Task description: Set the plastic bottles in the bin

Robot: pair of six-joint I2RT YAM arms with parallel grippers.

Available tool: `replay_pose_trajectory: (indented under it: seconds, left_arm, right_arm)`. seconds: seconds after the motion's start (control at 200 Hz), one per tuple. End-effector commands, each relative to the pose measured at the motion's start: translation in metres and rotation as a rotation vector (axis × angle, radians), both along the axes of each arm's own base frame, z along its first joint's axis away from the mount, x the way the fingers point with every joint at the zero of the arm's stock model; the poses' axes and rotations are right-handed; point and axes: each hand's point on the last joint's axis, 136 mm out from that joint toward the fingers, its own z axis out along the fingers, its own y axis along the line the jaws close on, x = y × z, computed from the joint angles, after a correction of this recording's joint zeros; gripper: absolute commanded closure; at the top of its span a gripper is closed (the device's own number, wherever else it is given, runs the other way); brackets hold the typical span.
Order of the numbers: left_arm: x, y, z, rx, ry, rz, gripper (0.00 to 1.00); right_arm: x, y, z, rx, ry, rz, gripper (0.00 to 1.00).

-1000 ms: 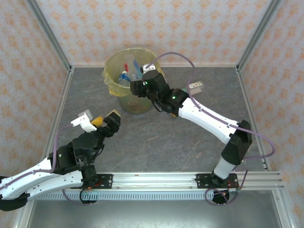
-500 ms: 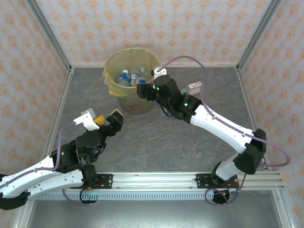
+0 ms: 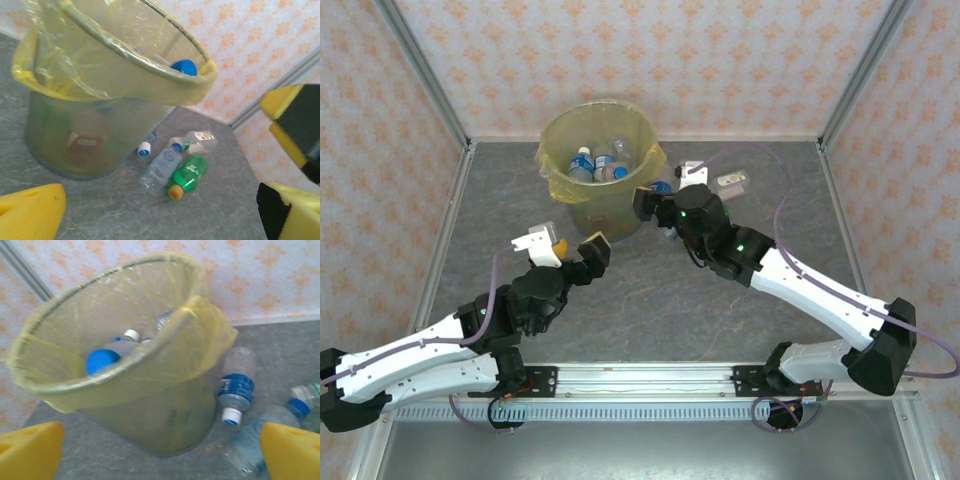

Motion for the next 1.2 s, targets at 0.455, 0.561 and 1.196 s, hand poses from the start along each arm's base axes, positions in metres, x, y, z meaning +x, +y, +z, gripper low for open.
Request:
replay_pose_trajectory:
  seconds: [0.455, 0.561, 1.196]
  left_arm:
    - [0.001, -0.082, -0.010, 0.026, 0.033, -0.276, 0.01]
    - [0.002, -0.085, -0.012, 0.029, 0.038, -0.281, 0.01]
    - [0.001, -0.082, -0.011, 0.019, 0.039, -0.276, 0.01]
  right_arm:
    - [0.037, -0.094, -0.125, 0.246, 0.303, -0.254, 0.08]
    - [0.038, -0.097, -0.146, 0.291, 0.356, -0.270, 0.14]
    - [0.044, -0.091, -0.228, 0.394, 0.516, -0.335, 0.37]
